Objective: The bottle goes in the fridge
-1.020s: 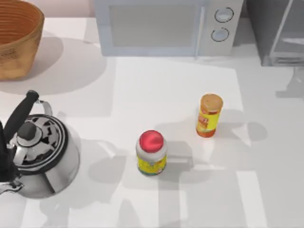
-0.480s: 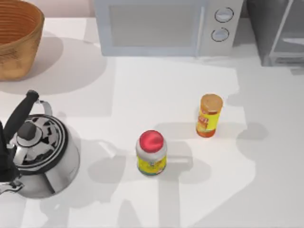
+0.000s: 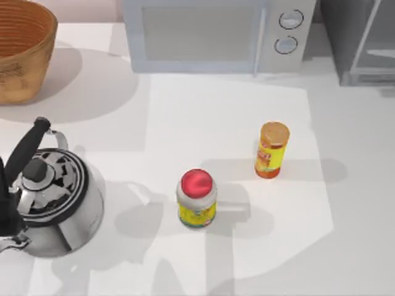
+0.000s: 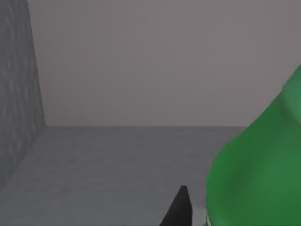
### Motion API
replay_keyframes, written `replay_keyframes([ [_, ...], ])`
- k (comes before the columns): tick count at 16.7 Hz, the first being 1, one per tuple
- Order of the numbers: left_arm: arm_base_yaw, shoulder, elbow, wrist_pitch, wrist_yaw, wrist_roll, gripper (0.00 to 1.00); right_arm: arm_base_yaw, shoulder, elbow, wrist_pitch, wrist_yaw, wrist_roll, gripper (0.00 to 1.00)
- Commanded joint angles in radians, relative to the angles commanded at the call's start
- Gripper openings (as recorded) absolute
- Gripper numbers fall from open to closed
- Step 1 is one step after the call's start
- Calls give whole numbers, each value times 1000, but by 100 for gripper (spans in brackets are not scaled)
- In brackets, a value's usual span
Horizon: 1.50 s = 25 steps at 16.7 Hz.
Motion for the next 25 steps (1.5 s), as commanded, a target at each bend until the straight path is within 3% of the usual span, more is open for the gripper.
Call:
replay_keyframes([
  [4,0,0,0,0,0,0,100,6,66,72,-46,11,0,1],
  [12,0,0,0,0,0,0,100,46,245,463,-207,37,-8,1],
  [18,0,0,0,0,0,0,100,49,266,508,-243,53,-2,1],
  [25,0,0,0,0,0,0,100,49,266,508,-243,53,-2,53],
])
